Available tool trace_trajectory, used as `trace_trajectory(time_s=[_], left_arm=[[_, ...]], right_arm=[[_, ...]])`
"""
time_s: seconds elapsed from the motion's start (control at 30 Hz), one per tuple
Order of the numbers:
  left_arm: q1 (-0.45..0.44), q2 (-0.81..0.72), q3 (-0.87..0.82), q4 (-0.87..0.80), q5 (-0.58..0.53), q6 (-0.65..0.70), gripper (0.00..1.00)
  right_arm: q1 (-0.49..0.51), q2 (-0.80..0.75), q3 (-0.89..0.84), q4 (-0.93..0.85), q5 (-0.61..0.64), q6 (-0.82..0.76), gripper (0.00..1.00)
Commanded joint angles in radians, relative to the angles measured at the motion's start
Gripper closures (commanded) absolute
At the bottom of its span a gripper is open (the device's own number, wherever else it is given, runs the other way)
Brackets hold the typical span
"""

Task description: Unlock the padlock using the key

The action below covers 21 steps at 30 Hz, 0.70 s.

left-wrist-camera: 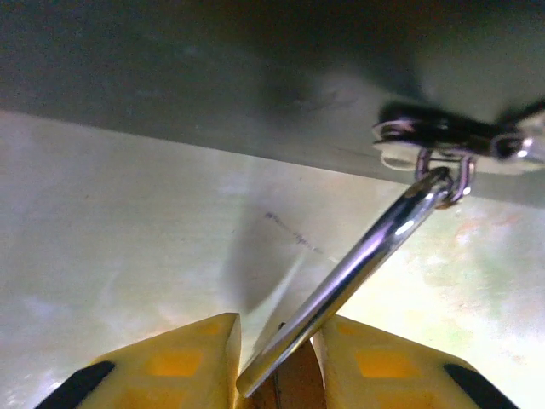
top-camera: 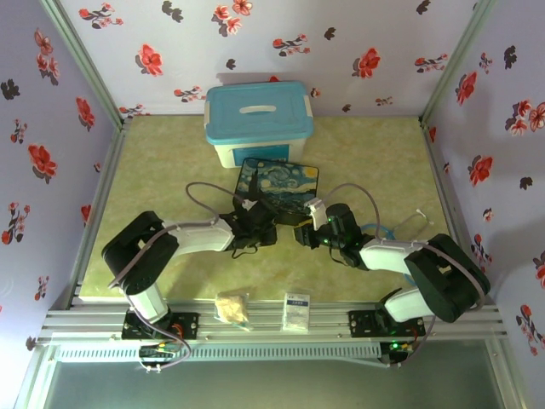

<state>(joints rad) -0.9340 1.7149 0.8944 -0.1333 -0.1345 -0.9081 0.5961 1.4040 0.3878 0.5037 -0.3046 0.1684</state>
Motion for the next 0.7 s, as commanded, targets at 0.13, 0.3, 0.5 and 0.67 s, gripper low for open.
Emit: trace_trajectory(time_s=[0.13,0.3,0.5,0.67], left_arm=[[-0.04,0.008,0.041,-0.22,-0.143,0.04,0.69],[-0.086,0.004,0.069,-0.242,-0.179,0.032,0.66],[-0.126,0.024,0.116,-0.285,-0.24,0.043,0.66],[-0.132,0.028,0.126,-0.308,-0.25,0.035,0.64]], right_arm=[[-0.005,0.0,-0.005,0.039,0.025,0.025,0.7],[-0.005,0.007,-0.009,0.05,0.028,0.023,0.7],[-0.005,0.027,-0.006,0.06,0.026,0.026,0.7],[-0.006,0.019,-0.01,0.061,0.029,0.026,0.7]])
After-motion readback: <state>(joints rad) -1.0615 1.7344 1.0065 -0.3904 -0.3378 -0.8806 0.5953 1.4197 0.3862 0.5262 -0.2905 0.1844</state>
